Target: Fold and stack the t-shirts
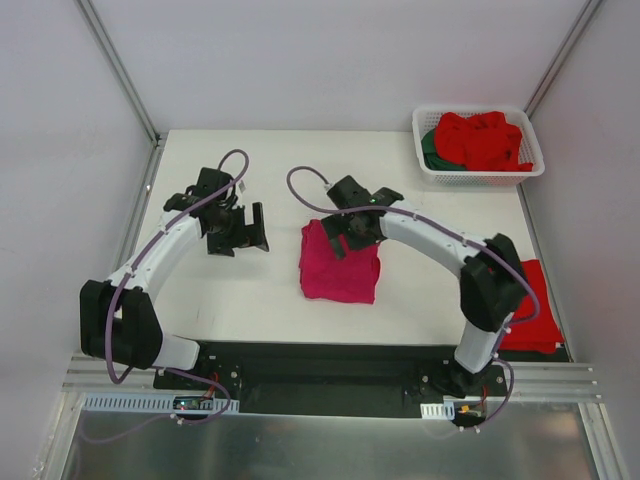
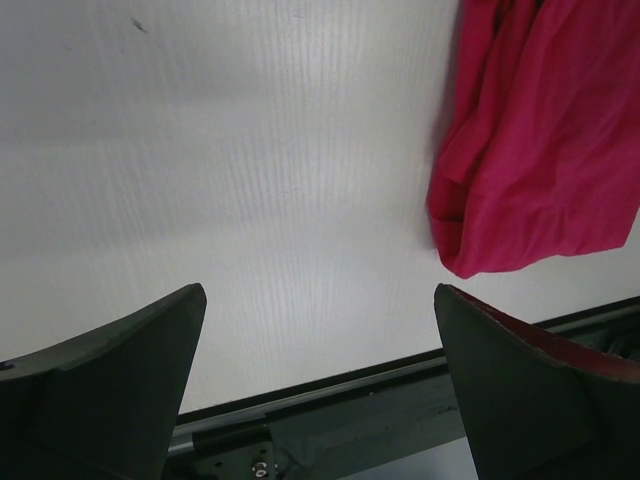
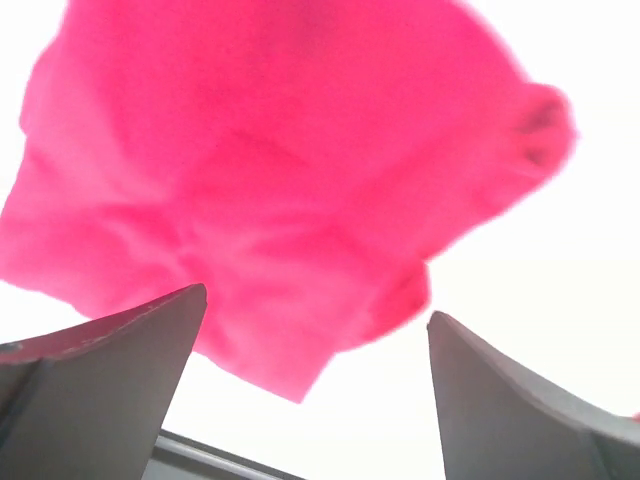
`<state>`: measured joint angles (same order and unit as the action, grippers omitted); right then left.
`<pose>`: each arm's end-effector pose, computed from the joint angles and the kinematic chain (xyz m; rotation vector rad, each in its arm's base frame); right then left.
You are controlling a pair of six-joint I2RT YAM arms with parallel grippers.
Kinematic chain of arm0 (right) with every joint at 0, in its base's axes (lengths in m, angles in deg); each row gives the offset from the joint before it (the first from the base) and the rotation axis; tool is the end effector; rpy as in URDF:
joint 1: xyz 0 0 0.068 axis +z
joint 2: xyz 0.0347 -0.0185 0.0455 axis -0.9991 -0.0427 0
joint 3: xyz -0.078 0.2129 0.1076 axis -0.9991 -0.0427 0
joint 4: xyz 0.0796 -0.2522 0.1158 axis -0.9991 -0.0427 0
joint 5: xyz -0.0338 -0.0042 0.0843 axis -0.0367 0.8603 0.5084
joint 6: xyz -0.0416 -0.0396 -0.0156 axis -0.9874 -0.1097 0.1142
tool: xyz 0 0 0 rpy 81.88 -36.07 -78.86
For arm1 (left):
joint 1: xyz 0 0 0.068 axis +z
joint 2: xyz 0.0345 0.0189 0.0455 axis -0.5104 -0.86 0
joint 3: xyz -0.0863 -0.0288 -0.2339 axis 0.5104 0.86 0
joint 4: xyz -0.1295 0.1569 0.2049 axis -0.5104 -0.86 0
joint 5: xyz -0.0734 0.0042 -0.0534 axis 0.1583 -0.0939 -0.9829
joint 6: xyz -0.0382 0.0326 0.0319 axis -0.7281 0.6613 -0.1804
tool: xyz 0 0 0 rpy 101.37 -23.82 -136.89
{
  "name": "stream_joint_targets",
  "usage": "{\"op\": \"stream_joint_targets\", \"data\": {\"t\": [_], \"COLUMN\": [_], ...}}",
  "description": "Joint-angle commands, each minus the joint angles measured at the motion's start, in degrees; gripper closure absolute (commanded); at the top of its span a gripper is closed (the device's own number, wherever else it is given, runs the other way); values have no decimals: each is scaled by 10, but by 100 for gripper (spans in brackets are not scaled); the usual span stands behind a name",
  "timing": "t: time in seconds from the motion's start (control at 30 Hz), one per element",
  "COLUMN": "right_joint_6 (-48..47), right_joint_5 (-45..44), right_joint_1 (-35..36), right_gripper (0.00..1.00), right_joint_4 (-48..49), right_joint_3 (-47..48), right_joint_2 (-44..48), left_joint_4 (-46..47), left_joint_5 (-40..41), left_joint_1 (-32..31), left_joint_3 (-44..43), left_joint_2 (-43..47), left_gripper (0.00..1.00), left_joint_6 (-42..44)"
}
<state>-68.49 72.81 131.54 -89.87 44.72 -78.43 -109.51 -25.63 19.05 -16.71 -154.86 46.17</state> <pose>0.3000 0.2793 0.1960 -0.9791 2.4759 0.0145 0.3084 -0.0745 0.2281 -0.0363 2.6025 -0.5082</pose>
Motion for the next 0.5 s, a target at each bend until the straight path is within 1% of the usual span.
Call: {"op": "stream_joint_targets", "data": {"t": [0.0, 0.03, 0.07, 0.1, 0.13, 0.17, 0.2, 0.23, 0.27, 0.3, 0.33, 0.37, 0.4, 0.43, 0.47], "right_joint_6": [12, 12, 12, 31, 36, 43, 52, 70, 79, 87, 99, 102, 109, 109, 108], "right_joint_5": [-132, -152, -184, -197, -207, -209, -205, -201, -197, -195, -196, -197, -194, -188, -175], "right_joint_1": [-7, -10, -13, -16, -26, -35, -46, -71, -84, -108, -122, -133, -158, -173, -187], "right_gripper": [4, 4, 4, 4, 4, 4, 4, 4, 4, 4, 4, 4, 4, 4, 4], "right_joint_4": [-56, -68, -88, -95, -99, -102, -102, -99, -92, -89, -86, -80, -78, -76, -72], "right_joint_3": [-15, -22, -29, -54, -70, -91, -128, -153, -173, -213, -232, -248, -266, -293, -308], "right_joint_2": [116, 128, 139, 167, 183, 199, 236, 254, 276, 315, 338, 357, 373, 403, 413], "left_joint_4": [-5, -6, -7, -8, -17, -28, -38, -47, -70, -79, -91, -111, -122, -128, -143], "left_joint_5": [3, 5, 9, 15, 22, 36, 42, 51, 62, 74, 84, 91, 97, 97, 95], "left_joint_1": [-38, -50, -77, -91, -105, -122, -151, -167, -181, -209, -221, -232, -244, -259, -266], "left_joint_3": [-52, -75, -87, -101, -134, -156, -179, -226, -250, -273, -321, -345, -366, -402, -418], "left_joint_2": [-22, -30, -49, -60, -73, -103, -121, -139, -175, -194, -210, -245, -261, -276, -303], "left_gripper": [1, 1, 1, 1, 0, 1, 1, 1, 1, 1, 1, 1, 1, 1, 1], "left_joint_6": [-14, -15, -16, -19, -19, -18, -17, -16, -12, -9, -5, 1, 3, 7, 11]}}
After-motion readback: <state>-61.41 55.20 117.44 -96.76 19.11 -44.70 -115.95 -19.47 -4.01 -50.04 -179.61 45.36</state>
